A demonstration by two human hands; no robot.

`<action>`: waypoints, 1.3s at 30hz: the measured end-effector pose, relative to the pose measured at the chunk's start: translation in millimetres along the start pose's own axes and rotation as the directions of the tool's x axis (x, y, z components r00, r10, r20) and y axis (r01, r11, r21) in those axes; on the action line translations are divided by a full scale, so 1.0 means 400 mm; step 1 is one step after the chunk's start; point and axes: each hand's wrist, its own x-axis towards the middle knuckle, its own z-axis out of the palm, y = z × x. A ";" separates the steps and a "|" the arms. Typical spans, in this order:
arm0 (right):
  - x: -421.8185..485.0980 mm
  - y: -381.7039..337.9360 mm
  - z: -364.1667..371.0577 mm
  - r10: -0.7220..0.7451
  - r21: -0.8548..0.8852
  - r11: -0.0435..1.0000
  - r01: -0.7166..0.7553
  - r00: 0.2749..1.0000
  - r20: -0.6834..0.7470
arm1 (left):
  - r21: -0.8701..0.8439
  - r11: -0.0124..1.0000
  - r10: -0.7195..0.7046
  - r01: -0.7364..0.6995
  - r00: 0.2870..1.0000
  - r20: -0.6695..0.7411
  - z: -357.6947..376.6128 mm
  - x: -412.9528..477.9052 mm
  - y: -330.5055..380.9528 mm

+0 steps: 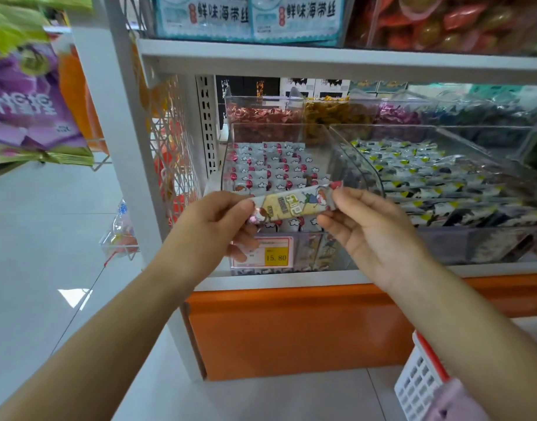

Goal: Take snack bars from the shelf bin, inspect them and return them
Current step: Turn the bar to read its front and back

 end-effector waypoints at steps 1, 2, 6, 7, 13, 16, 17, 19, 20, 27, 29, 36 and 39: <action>-0.002 -0.002 -0.005 0.033 0.004 0.999 -0.033 0.999 0.024 | -0.047 0.999 -0.027 0.027 1.000 -0.003 -0.002 -0.001 0.001; -0.003 -0.003 -0.012 0.069 -0.001 0.998 -0.069 0.996 0.048 | -0.078 0.996 -0.047 0.046 0.999 -0.012 -0.004 0.000 0.002; -0.007 0.003 -0.026 0.187 -0.043 0.982 -0.184 0.979 0.082 | -0.202 0.973 -0.129 0.115 0.990 -0.059 -0.009 0.003 0.003; -0.007 0.004 -0.026 0.194 -0.031 0.981 -0.192 0.978 0.081 | -0.254 0.957 -0.159 0.138 0.985 -0.062 -0.009 0.004 0.002; -0.004 -0.002 -0.024 0.201 0.044 0.978 -0.204 0.977 0.068 | -0.211 0.973 -0.126 0.097 0.984 -0.129 0.002 0.004 -0.003; -0.003 -0.001 -0.022 0.219 0.108 0.969 -0.221 0.975 0.031 | -0.082 0.997 -0.020 0.008 0.989 -0.147 0.012 -0.002 -0.001; -0.002 0.000 -0.022 0.226 0.136 0.965 -0.226 0.974 0.015 | -0.071 0.997 -0.006 -0.004 0.991 -0.130 0.014 -0.004 0.001; 0.001 0.001 -0.025 0.237 0.191 0.954 -0.229 0.971 -0.017 | -0.090 0.996 -0.009 0.004 0.998 -0.059 0.013 -0.006 0.005; 0.003 0.001 -0.027 0.238 0.215 0.950 -0.226 0.971 -0.034 | -0.116 0.993 -0.018 0.017 1.000 -0.009 0.011 -0.006 0.007; 0.009 -0.001 -0.037 0.236 0.287 0.935 -0.208 0.969 -0.066 | -0.267 0.963 -0.003 0.045 0.988 0.157 0.000 -0.003 0.011; 0.009 0.000 -0.034 0.219 0.275 0.941 -0.196 0.974 -0.056 | -0.258 0.966 0.004 0.034 0.989 0.146 -0.004 -0.003 0.007; 0.002 -0.007 -0.030 0.117 0.106 0.988 -0.115 0.993 -0.009 | -0.131 0.989 0.058 -0.073 0.991 -0.119 -0.011 0.005 -0.011; -0.001 0.005 -0.025 0.168 0.132 0.977 -0.166 0.986 -0.008 | -0.301 0.953 -0.004 -0.025 0.996 -0.094 -0.008 0.007 -0.005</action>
